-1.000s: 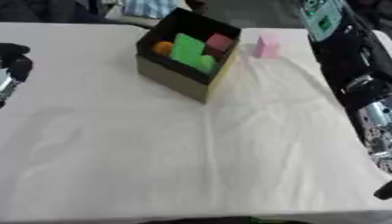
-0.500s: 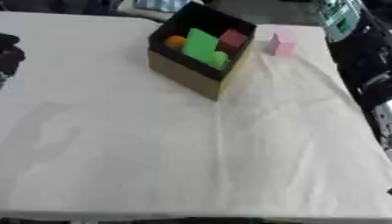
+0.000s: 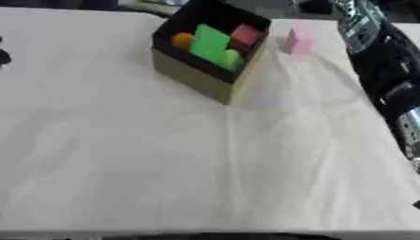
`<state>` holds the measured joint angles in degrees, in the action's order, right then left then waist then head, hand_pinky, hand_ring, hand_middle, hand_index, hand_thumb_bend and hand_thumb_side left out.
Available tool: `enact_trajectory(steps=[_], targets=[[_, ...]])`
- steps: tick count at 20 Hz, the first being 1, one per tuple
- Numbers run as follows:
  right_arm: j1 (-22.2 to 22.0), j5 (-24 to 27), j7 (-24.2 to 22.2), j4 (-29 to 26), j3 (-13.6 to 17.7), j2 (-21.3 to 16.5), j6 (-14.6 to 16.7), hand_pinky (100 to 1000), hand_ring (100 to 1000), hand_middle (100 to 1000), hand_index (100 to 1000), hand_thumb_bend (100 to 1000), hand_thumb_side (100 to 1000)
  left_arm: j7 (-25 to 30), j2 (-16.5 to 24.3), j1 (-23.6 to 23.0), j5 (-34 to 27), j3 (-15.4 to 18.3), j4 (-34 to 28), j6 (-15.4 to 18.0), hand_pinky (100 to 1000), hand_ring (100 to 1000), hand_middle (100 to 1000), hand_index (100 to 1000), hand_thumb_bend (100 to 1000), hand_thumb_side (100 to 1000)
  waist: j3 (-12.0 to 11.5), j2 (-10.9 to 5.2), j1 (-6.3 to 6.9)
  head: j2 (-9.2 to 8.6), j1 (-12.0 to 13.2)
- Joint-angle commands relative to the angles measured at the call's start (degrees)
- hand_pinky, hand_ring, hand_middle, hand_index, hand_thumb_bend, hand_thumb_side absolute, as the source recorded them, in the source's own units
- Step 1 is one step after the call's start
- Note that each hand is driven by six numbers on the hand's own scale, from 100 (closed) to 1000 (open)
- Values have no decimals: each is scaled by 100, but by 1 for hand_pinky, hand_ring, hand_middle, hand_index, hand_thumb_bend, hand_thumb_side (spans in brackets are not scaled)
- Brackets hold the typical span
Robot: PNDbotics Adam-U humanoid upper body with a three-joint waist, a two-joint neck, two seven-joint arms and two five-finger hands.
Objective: Pick up objects on the table and place them in the box.
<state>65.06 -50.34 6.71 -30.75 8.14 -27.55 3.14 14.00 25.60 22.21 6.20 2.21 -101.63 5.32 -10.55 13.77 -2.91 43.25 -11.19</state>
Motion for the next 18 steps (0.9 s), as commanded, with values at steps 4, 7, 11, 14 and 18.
enact_trajectory(steps=[4,7,11,14,18], targets=[[47,60,176,206,46,-227,-188,751,811,868,976,328,485,-16,66,43,-26,79,-123,-2,829,677,593,776,339,679,-8,13,12,-48,-66],[11,157,183,345,29,-209,-226,751,812,869,977,334,510,-11,56,49,-27,81,-121,-2,829,677,593,776,339,679,-17,18,23,-59,-82],[-36,227,147,469,-19,-181,-235,757,821,886,981,404,547,1,41,54,-29,79,-100,-4,829,677,593,777,340,681,-34,25,41,-70,-98],[-64,208,153,522,-38,-164,-257,755,822,889,973,463,591,7,31,64,-30,80,-90,0,829,676,592,777,341,681,-50,39,55,-82,-108],[-99,155,182,561,-62,-145,-265,755,824,893,977,485,593,17,21,69,-30,81,-74,4,829,676,592,777,341,682,-66,60,71,-92,-115]])
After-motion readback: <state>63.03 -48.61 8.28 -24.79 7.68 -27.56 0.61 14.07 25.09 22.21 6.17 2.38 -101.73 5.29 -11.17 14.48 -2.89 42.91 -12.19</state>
